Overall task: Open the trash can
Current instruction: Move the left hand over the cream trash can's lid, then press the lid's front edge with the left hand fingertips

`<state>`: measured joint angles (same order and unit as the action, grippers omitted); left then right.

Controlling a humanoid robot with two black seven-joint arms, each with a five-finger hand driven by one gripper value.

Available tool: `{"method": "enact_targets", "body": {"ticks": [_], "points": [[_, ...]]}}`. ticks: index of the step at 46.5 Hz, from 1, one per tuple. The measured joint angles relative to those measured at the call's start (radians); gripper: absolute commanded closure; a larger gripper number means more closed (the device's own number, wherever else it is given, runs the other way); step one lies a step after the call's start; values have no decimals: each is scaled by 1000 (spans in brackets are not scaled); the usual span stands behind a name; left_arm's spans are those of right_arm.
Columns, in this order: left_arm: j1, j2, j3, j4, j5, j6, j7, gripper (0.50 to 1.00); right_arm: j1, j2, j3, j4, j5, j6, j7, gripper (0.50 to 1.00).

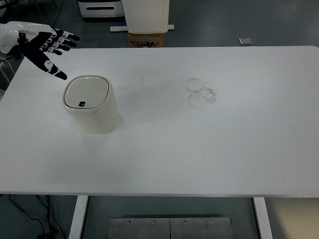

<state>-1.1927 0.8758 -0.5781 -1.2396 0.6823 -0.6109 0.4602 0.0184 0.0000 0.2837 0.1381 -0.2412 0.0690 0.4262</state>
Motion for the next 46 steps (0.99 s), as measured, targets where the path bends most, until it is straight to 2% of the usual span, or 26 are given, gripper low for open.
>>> {"method": "enact_targets", "body": {"ticks": [23,26,35,46], "points": [[-13,-21,29,-17,-2,0,25,500,0,0,0,0,0,0,0,509],[-57,-19,91,-13,-48,0,23,500,0,0,0,0,0,0,0,509],[-326,1,509,-12,-351,0,18,500,0,0,0,0,0,0,0,509],[-401,8,655,-20,-386,0,29,500,0,0,-1,0,0,0,0,509]]}}
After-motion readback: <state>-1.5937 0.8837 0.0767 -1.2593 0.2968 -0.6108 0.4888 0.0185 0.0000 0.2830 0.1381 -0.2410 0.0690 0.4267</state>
